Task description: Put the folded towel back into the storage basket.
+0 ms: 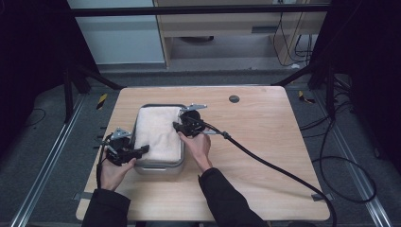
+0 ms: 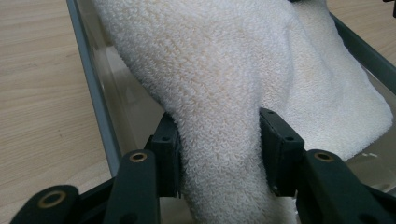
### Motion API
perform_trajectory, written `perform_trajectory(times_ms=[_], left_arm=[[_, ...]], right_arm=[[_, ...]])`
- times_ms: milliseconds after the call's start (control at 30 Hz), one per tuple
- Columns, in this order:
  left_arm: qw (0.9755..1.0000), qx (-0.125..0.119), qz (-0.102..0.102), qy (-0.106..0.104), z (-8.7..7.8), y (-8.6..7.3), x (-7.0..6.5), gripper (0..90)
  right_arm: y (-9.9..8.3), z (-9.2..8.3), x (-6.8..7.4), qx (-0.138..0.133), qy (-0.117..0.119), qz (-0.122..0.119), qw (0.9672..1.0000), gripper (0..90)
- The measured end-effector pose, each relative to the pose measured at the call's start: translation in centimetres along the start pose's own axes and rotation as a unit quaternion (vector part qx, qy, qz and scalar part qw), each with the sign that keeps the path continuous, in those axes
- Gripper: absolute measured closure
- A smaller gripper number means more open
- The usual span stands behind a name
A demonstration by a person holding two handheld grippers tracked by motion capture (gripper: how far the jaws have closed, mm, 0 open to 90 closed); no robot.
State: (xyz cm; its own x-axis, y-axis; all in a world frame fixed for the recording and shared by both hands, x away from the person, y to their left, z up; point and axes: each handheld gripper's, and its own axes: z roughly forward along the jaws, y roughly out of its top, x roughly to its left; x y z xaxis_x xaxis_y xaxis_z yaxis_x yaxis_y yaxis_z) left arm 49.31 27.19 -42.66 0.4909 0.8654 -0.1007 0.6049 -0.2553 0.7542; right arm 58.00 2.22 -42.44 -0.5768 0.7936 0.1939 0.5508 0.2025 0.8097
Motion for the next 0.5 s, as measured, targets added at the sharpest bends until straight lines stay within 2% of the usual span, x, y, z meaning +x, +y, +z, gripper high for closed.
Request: perform_trajectory(times_ms=[500], left_arm=[[0.9998,0.016,-0.005,0.008,0.66,-0.2,0.09,51.1]], right_arm=[[-0.56,0.43,-0.01,0.009,-0.008,-0.014,0.9998,65.6]])
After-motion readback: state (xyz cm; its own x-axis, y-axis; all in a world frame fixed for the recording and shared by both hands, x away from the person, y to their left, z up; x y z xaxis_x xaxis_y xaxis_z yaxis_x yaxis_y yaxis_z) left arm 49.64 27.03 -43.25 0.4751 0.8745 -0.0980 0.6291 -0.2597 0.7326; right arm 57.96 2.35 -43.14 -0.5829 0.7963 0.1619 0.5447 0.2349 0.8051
